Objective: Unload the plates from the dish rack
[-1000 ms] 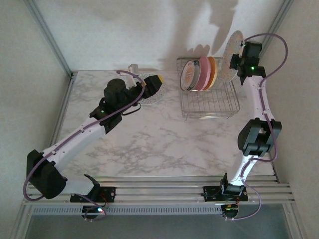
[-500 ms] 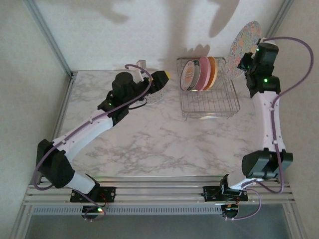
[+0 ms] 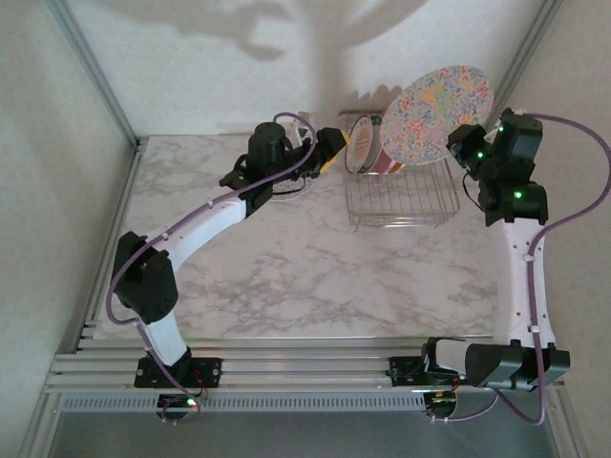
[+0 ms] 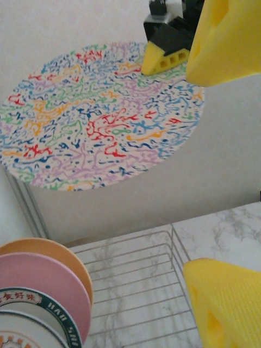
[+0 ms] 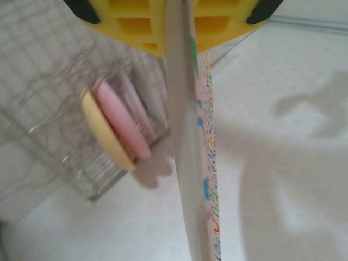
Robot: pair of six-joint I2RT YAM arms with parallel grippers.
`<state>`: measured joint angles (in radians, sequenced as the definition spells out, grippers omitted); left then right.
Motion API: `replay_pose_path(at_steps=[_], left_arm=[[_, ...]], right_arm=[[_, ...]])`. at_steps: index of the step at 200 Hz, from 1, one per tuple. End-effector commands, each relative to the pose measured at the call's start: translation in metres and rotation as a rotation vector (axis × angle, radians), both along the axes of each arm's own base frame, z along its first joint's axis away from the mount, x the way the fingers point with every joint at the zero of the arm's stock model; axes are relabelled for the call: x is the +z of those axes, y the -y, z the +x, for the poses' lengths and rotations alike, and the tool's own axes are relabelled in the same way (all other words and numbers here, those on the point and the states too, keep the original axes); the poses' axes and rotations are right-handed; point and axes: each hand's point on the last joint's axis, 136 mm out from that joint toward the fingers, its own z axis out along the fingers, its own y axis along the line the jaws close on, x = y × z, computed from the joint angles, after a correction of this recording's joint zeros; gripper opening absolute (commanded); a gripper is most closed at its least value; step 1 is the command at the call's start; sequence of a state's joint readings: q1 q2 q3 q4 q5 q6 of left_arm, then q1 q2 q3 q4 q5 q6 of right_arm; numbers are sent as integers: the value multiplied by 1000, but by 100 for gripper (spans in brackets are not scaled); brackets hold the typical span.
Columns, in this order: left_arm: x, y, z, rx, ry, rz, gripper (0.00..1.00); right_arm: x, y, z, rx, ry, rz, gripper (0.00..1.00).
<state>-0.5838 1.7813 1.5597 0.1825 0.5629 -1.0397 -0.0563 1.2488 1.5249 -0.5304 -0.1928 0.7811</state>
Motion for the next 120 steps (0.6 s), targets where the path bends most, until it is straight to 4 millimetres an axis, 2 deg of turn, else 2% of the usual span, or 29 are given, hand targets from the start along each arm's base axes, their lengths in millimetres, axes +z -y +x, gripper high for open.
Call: replay_pose_path(at_steps=[1,64,120], left_arm=[[19,10,0,-57,-6,-70,81],[6,23,15,-75,-61,-110,73],[8,29,25,-68,-61,-132,63]], right_arm=[[24,-24,-6,91,74,210,0],[14,-51,2,208,23,354,0],[0,-70,11,273,-22,384,0]])
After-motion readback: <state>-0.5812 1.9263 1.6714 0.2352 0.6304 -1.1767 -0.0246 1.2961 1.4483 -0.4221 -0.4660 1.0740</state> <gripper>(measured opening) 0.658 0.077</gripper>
